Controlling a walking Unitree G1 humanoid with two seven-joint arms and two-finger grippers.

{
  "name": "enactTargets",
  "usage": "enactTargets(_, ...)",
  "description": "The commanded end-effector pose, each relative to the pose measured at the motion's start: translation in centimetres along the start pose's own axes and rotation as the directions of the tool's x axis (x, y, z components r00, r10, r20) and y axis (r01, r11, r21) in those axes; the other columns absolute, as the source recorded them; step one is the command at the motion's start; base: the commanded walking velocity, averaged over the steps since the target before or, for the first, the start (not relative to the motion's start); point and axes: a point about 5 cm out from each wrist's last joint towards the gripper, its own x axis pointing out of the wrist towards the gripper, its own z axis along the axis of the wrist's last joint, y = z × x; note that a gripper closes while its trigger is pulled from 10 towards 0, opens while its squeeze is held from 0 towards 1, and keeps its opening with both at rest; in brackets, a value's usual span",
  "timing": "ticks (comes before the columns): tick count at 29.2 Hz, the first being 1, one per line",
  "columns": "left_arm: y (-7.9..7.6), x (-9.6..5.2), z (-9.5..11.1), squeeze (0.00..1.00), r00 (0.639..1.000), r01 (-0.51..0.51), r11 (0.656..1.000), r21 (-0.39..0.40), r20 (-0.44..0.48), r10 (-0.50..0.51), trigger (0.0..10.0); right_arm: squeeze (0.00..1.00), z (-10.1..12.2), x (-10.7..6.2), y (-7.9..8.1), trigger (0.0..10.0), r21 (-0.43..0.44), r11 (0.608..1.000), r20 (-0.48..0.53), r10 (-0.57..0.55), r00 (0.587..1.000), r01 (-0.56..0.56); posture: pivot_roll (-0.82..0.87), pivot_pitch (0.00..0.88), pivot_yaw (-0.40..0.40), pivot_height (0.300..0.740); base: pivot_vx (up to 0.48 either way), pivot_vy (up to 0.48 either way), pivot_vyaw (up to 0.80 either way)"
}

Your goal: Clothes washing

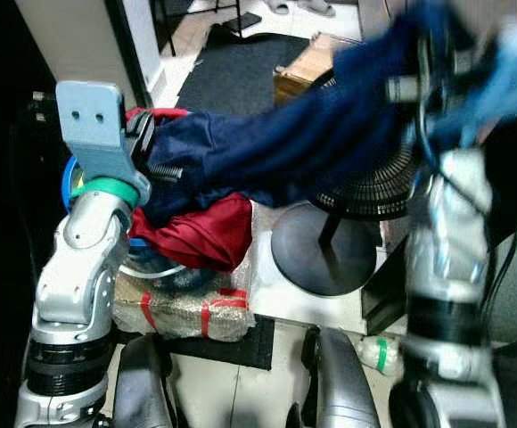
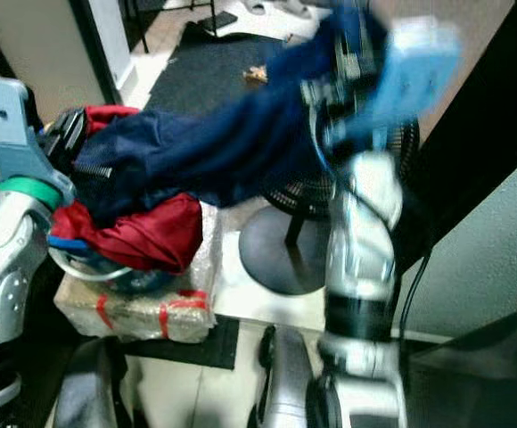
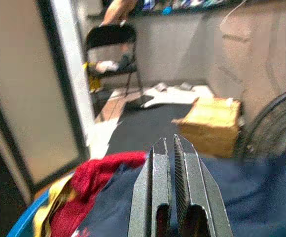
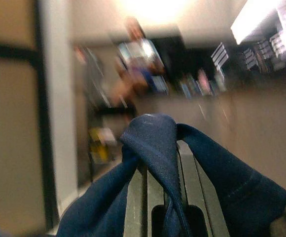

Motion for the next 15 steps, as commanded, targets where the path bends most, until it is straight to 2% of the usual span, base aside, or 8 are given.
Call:
enactTargets(1,-0.9,0.1,0.3,0.00,0.999,0.042,0.999,-0.024,0.000,-0.042,10.0,0.00,0.2,0.2,0.4,10.0,-0.073,0.997,0.018,0.004,1.000,-0.003,0.05,0.000,0.041,0.480,0.000,0.000,0.00)
enactTargets(2,-0.9,0.1,0.3,0.00,0.999,0.042,0.999,-0.024,0.000,-0.042,10.0,0.00,0.2,0.2,0.4,10.0,-0.073,0.997,0.018,0.004,1.000,-0.003,0.05,0.000,0.041,0.480,0.000,0.000,0.00)
enactTargets(3,-1.2,0.3,0.5,0.00,0.999,0.041,0.998,-0.047,0.008,-0.040,10.0,0.00,-0.2,0.2,0.4,10.0,-0.113,0.994,0.007,0.002,1.000,-0.001,0.05,0.000,0.035,0.480,0.000,0.000,0.00)
enactTargets(6,-1.5,0.5,0.8,0.00,0.999,0.037,0.997,-0.072,0.022,-0.036,10.0,0.00,-0.6,0.4,0.5,10.0,-0.123,0.992,0.002,-0.001,1.000,0.001,0.06,0.000,0.025,0.480,0.000,0.000,0.00)
enactTargets(10,-1.5,0.5,1.0,0.00,0.999,0.030,0.997,-0.077,0.027,-0.028,10.0,0.00,-0.6,0.6,0.4,10.0,-0.107,0.994,-0.010,-0.008,1.000,0.007,0.06,0.000,0.016,0.480,0.000,0.000,0.00)
enactTargets(15,-0.9,0.5,1.0,0.00,1.000,0.004,0.999,-0.042,0.027,-0.002,10.0,0.00,-0.9,0.8,0.6,10.0,-0.067,0.998,-0.034,-0.014,0.999,0.011,0.07,0.000,0.009,0.480,0.000,0.000,0.00)
